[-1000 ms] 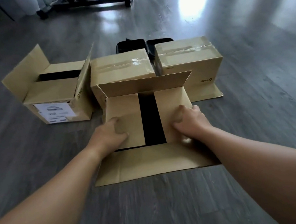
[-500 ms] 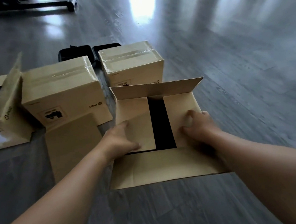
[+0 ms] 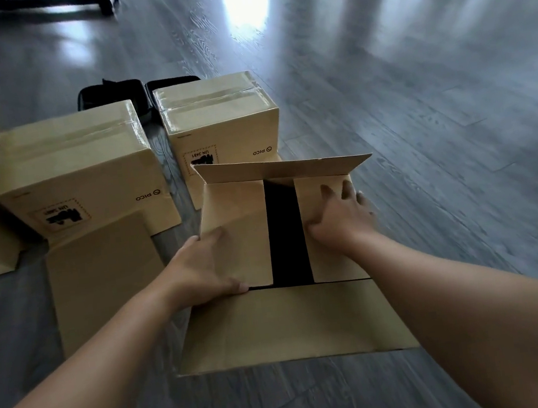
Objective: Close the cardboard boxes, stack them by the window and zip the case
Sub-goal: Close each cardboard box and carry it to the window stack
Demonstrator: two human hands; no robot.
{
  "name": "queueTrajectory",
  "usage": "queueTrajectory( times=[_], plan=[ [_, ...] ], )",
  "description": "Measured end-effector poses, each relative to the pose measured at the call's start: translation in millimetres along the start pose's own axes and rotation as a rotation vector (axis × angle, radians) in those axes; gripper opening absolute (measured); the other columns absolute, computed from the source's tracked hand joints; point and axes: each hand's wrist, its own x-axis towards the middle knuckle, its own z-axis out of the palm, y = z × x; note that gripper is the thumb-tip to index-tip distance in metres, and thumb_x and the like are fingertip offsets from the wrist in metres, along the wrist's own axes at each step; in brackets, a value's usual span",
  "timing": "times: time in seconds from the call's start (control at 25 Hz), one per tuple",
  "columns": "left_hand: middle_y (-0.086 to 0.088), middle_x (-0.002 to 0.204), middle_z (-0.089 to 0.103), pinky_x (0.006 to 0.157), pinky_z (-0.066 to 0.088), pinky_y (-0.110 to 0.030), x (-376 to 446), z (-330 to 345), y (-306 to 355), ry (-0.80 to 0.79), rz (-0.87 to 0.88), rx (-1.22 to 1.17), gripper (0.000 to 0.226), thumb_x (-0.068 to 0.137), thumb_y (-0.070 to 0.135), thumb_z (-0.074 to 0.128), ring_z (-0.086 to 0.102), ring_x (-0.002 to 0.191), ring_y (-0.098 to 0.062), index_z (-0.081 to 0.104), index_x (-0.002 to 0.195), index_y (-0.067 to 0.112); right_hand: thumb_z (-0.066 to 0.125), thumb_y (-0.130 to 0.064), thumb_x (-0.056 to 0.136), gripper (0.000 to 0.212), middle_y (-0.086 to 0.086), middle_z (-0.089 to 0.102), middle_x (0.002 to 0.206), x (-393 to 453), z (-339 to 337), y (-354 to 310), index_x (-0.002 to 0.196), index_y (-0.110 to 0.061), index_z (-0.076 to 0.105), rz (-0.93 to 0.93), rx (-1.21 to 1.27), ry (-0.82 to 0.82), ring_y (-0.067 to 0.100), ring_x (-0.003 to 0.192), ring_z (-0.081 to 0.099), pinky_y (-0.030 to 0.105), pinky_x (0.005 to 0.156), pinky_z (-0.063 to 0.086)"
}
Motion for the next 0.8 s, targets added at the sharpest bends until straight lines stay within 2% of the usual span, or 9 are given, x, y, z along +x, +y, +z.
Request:
queueTrajectory(
  times=[0.08, 0.2, 0.36, 0.48, 0.64, 0.72, 0.8],
  plan=[
    [0.010, 0.117, 0.042, 0.086, 0.038, -0.025, 1, 1, 0, 0.002, 0.001, 0.004, 0.121, 0.040, 0.070, 0.081, 0.045, 0.108, -0.013, 0.030, 0.146, 0.043, 0.060, -0.060, 0.081, 0.091, 0.006, -0.001, 0.166, 15, 3, -6, 0.155, -0.030, 0.016, -0.025, 0.042, 0.015, 0.044, 0.151, 0.006, 0.066, 0.112, 0.026],
    [0.009, 0.122, 0.040, 0.090, 0.036, -0.025, 1, 3, -1, 0.011, 0.015, 0.013, 0.117, 0.047, 0.066, 0.084, 0.044, 0.113, -0.013, 0.028, 0.147, 0.042, 0.060, -0.058, 0.081, 0.091, -0.003, -0.004, 0.167, 36, 8, -7, 0.154, -0.027, 0.016, -0.049, 0.052, 0.053, 0.044, 0.152, 0.002, 0.069, 0.111, 0.022],
    [0.007, 0.137, 0.037, 0.101, 0.034, -0.025, 0, 4, -2, -0.006, 0.026, -0.017, 0.122, 0.056, 0.058, 0.089, 0.039, 0.128, -0.017, 0.021, 0.155, 0.036, 0.060, -0.065, 0.076, 0.095, -0.014, -0.012, 0.166, 63, 12, -2, 0.154, -0.038, 0.012, -0.013, 0.054, -0.007, 0.040, 0.153, -0.004, 0.066, 0.115, 0.016],
    [0.003, 0.143, 0.036, 0.110, 0.035, -0.033, -1, 4, -3, -0.005, 0.047, -0.001, 0.127, 0.059, 0.056, 0.089, 0.037, 0.134, -0.020, 0.015, 0.159, 0.030, 0.055, -0.070, 0.073, 0.105, -0.017, -0.012, 0.167, 76, 19, -1, 0.158, -0.041, 0.001, 0.037, 0.002, -0.079, 0.035, 0.153, -0.012, 0.063, 0.117, 0.008],
    [0.000, 0.145, 0.036, 0.111, 0.036, -0.036, 0, 3, -1, 0.001, 0.041, 0.011, 0.128, 0.058, 0.056, 0.090, 0.038, 0.134, -0.022, 0.015, 0.159, 0.031, 0.053, -0.067, 0.071, 0.106, -0.016, -0.010, 0.167, 81, 21, -6, 0.158, -0.041, 0.000, 0.062, -0.014, -0.107, 0.035, 0.152, -0.017, 0.063, 0.117, 0.004],
    [-0.004, 0.153, 0.029, 0.114, 0.033, -0.038, 0, 2, 0, -0.004, 0.024, 0.021, 0.129, 0.057, 0.056, 0.090, 0.033, 0.140, -0.026, 0.015, 0.159, 0.032, 0.053, -0.069, 0.072, 0.107, -0.015, -0.014, 0.167, 78, 20, -8, 0.159, -0.040, -0.002, 0.060, -0.022, -0.112, 0.036, 0.152, -0.018, 0.064, 0.117, 0.002],
    [-0.008, 0.164, 0.007, 0.120, 0.025, -0.045, 0, 1, 3, -0.006, 0.001, 0.055, 0.128, 0.057, 0.057, 0.090, 0.017, 0.149, -0.033, 0.014, 0.158, 0.036, 0.055, -0.071, 0.075, 0.108, -0.013, -0.017, 0.167, 72, 19, -9, 0.159, -0.039, -0.004, 0.051, -0.026, -0.119, 0.037, 0.151, -0.020, 0.065, 0.116, 0.000]
  ],
)
